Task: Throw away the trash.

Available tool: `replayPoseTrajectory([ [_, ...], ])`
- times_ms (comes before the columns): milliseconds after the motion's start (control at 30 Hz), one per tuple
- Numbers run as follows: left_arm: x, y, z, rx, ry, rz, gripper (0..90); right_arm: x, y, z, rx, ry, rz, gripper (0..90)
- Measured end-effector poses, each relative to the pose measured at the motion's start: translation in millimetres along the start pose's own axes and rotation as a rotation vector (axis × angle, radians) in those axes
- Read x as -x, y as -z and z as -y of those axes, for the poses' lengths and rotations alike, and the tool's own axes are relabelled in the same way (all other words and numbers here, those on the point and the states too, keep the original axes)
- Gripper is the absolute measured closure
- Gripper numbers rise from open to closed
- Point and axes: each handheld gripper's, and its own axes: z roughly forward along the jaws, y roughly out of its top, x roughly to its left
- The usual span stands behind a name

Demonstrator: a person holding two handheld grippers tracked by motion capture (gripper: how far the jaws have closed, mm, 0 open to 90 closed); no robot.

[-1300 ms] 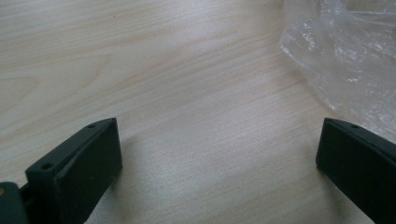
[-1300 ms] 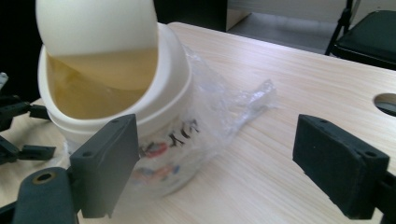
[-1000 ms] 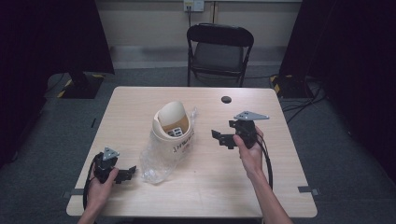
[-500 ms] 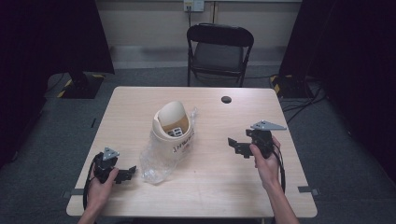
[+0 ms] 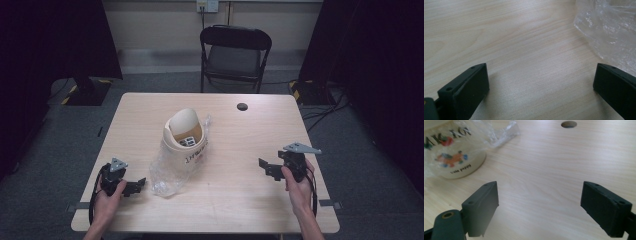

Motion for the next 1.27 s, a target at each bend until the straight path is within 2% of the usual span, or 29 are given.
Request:
replayPoseTrajectory([
  [33,0.0,0.0,0.0,0.0,0.0,0.0,0.0,5.1,2.1,6.7,-0.007,-0.004,0.02,14.5],
  [200,-0.2,0.1,0.0,0.0,-0.002,-0.001,0.0,14.6,5.3,19.9,-0.022,-0.008,0.043,14.6],
  [267,-0.2,0.1,-0.1,-0.001,-0.002,0.0,0.0,21.8,6.1,30.8,-0.056,-0.013,0.058,14.6],
  [367,-0.2,0.1,-0.1,-0.001,-0.002,-0.001,0.0,26.6,7.1,38.3,-0.076,-0.018,0.073,14.6],
  [400,-0.3,0.1,-0.1,-0.001,-0.004,-0.002,0.0,32.9,8.1,46.7,-0.093,-0.026,0.088,14.6],
  [633,-0.2,0.1,-0.1,-0.002,-0.002,0.0,0.0,44.1,3.9,63.0,-0.131,-0.046,0.122,14.7],
  [733,-0.2,0.1,-0.1,-0.001,-0.002,0.0,0.0,44.1,0.1,68.6,-0.16,-0.037,0.136,14.6],
  [933,-0.2,0.0,-0.1,-0.001,-0.002,0.001,0.0,39.0,-2.7,75.0,-0.135,0.009,0.176,13.9],
  [1000,-0.1,0.0,0.0,0.0,0.0,0.001,0.0,36.3,-4.1,75.2,-0.147,0.031,0.193,13.1],
  [1267,-0.2,0.1,-0.1,-0.001,-0.002,0.0,0.0,35.7,-4.6,75.2,-0.148,0.029,0.199,12.6],
])
